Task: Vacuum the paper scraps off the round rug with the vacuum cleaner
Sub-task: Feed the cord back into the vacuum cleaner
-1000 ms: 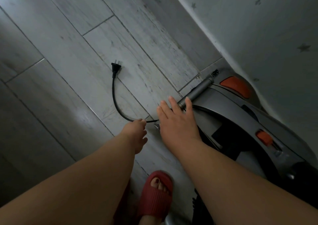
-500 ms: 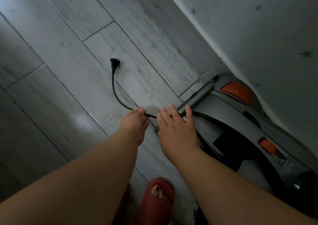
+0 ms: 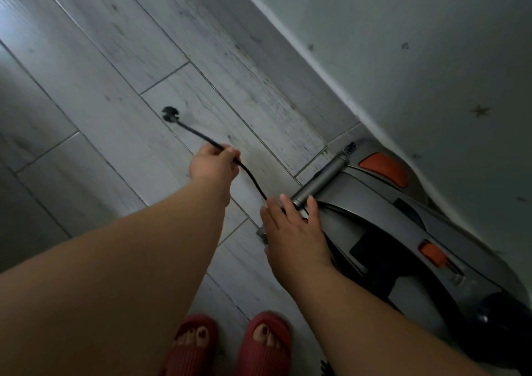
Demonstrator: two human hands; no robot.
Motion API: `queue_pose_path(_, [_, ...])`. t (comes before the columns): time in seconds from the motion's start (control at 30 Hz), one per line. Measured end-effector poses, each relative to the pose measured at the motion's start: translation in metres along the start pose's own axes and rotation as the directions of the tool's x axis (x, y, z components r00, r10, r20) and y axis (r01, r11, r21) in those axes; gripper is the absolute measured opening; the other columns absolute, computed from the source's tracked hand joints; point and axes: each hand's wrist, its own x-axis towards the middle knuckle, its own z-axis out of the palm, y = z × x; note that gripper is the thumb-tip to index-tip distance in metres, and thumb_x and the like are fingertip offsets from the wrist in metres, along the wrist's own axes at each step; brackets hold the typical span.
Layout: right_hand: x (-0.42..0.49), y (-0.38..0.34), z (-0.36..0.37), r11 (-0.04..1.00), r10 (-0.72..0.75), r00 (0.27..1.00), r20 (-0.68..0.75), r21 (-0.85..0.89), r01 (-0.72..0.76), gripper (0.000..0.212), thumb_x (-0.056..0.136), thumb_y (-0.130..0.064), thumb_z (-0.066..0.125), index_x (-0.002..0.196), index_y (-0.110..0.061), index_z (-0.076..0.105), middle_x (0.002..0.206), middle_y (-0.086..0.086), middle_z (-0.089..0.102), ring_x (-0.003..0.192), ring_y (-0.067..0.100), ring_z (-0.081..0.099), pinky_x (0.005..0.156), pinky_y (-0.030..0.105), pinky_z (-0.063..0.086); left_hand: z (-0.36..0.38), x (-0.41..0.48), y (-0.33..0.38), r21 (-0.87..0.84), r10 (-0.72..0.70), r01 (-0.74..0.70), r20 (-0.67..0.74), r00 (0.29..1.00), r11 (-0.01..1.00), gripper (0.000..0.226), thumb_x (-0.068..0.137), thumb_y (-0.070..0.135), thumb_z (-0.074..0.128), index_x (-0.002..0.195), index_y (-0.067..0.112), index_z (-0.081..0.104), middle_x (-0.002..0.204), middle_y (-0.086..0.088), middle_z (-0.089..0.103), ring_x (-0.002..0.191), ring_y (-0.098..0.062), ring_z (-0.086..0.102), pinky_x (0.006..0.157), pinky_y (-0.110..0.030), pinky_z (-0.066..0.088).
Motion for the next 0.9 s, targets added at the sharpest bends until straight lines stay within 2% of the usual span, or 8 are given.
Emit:
queue_pose_path(0.1, [0.000,0.000,-0.001,1.000,0.003,1.000,0.004,0.002,-0.003,0.071,0.106,-0.033,0.038,0.158,-0.016,-0.007,0.167,0.004,-0.014,0.152,0.025,-0.016,0.114,0.061,-0.017,-0.004,-0.011,-0.023,0.211,-0.124,0.109,0.061,0.990,0.971,0.010,0.088,0.006,0.065,0.081,0.013,0.060,0.094,-0.014,0.067,0.082,-0.021,0.065,0.075,-0.034,0.056])
queue_pose_path(0.17, [0.000,-0.001,0.000,1.000,0.004,1.000,0.000,-0.006,-0.004,0.071,0.106,-0.033,0.037,0.158,-0.016,-0.007,0.166,0.004,-0.015,0.152,0.025,-0.016,0.113,0.061,-0.017,-0.007,-0.017,-0.030,0.212,-0.155,0.130,0.106,0.982,0.969,0.009,0.089,0.006,0.063,0.082,0.012,0.060,0.099,-0.014,0.066,0.091,-0.021,0.065,0.084,-0.035,0.054])
queue_pose_path(0.3, [0.001,-0.001,0.001,1.000,0.005,1.000,0.001,-0.017,-0.005,0.070,0.106,-0.033,0.037,0.159,-0.015,-0.006,0.167,0.005,-0.013,0.153,0.026,-0.015,0.113,0.061,-0.017,-0.015,-0.015,-0.014,0.027,-0.083,0.079,0.210,0.974,0.996,0.011,0.095,0.014,0.055,0.104,0.017,0.061,0.103,-0.005,0.070,0.105,-0.017,0.064,0.096,-0.038,0.046])
queue_pose_path(0.37, [0.001,0.000,0.000,1.000,0.009,1.000,0.018,-0.020,-0.008,0.071,0.105,-0.032,0.038,0.158,-0.015,-0.006,0.167,0.005,-0.011,0.153,0.026,-0.015,0.114,0.060,-0.016,-0.015,-0.013,-0.001,-0.101,-0.094,0.118,0.219,0.971,0.988,0.017,0.097,0.020,0.052,0.113,0.019,0.058,0.097,-0.004,0.073,0.101,-0.015,0.066,0.096,-0.038,0.045])
queue_pose_path(0.47, [0.001,-0.002,-0.005,1.000,0.015,0.999,0.044,-0.024,-0.014,0.070,0.105,-0.031,0.038,0.158,-0.014,-0.005,0.167,0.006,-0.010,0.152,0.027,-0.015,0.114,0.060,-0.016,-0.017,-0.015,0.024,-0.289,-0.150,0.208,0.211,0.966,0.935,0.024,0.103,0.016,0.033,0.110,0.014,0.055,0.082,-0.006,0.073,0.090,-0.014,0.067,0.089,-0.032,0.048])
queue_pose_path(0.63, [-0.001,-0.005,-0.018,0.997,0.027,0.994,0.105,-0.078,-0.019,0.069,0.106,-0.032,0.035,0.158,-0.014,-0.006,0.167,0.007,-0.011,0.152,0.027,-0.016,0.114,0.061,-0.015,-0.032,-0.011,0.063,-0.360,-0.041,0.070,0.088,0.995,0.930,0.016,0.100,0.011,0.043,0.108,0.013,0.056,0.069,-0.002,0.063,0.083,-0.019,0.071,0.084,-0.033,0.054])
queue_pose_path(0.73, [-0.004,-0.008,-0.027,0.994,0.046,0.992,0.117,-0.100,-0.034,0.068,0.107,-0.033,0.033,0.159,-0.013,-0.006,0.167,0.007,-0.011,0.152,0.027,-0.015,0.115,0.061,-0.015,-0.041,-0.011,0.085,-0.303,0.039,-0.003,0.114,0.993,0.953,0.017,0.098,0.005,0.043,0.103,0.012,0.058,0.073,-0.002,0.063,0.084,-0.018,0.071,0.079,-0.033,0.054])
queue_pose_path(0.9, [-0.012,-0.014,-0.048,0.993,0.075,0.990,0.117,-0.100,-0.063,0.065,0.108,-0.035,0.030,0.159,-0.014,-0.005,0.167,0.005,-0.011,0.153,0.026,-0.014,0.115,0.059,-0.015,-0.048,-0.023,0.116,-0.262,0.086,-0.037,0.177,0.980,0.964,0.024,0.094,-0.005,0.044,0.099,0.014,0.057,0.082,-0.002,0.065,0.096,-0.020,0.068,0.086,-0.036,0.051])
